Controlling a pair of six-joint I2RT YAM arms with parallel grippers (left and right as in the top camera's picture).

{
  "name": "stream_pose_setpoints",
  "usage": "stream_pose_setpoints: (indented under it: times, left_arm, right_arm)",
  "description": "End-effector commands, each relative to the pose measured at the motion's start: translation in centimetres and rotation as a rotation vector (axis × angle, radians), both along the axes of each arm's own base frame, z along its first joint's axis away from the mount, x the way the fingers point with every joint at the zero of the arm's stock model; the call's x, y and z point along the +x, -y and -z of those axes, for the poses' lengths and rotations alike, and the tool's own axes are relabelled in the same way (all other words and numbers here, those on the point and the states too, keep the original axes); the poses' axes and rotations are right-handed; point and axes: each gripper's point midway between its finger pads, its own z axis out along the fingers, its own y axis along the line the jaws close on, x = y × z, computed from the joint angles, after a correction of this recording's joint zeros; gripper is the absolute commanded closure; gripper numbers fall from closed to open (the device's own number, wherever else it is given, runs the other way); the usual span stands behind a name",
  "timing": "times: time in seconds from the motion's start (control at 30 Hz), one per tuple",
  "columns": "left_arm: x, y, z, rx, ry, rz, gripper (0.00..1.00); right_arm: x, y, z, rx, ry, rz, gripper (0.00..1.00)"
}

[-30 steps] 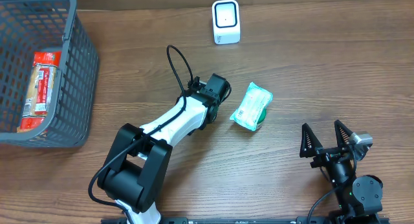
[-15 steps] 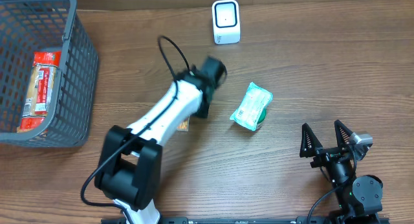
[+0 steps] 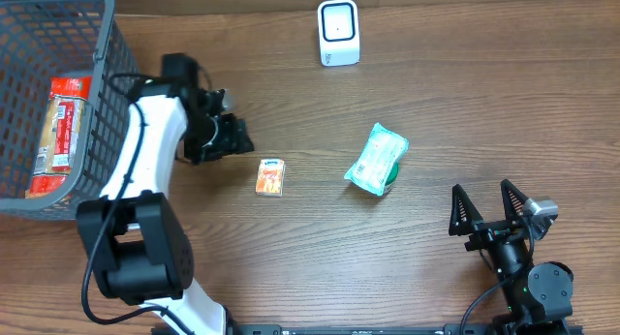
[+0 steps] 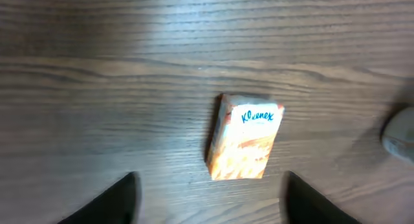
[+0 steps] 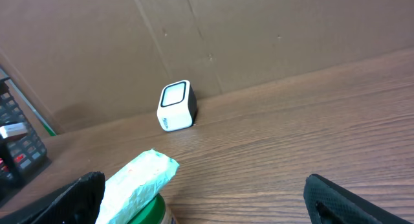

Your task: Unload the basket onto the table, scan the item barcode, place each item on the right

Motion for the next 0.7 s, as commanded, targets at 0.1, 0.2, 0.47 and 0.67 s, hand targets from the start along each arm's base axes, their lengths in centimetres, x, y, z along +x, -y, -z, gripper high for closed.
stream_pose_setpoints:
  times: [0.1,0.2,0.47,0.67]
  left_arm:
    - [-1.9,1.4,3.1,-0.114,0.008,0.059,0.53]
    - [-2.3,2.2,4.9,-0.109,0.029,0.111,0.57]
    - [-1.7,2.7,5.2,-0.191,0.082,0.101,0.35]
    - [-1.9,1.7,5.4,-0.172,0.084,0.103,0.71]
  right_arm:
    - [0.0,0.1,0.2,-0.005,0.003,0.004,0.0]
    - [0.0,0.1,0.2,-0.005,0.003,0.004,0.0]
    - [0.0,0.1,0.2,-0.005,0.003,0.004,0.0]
    - [0.0,0.1,0.2,-0.005,0.003,0.004,0.0]
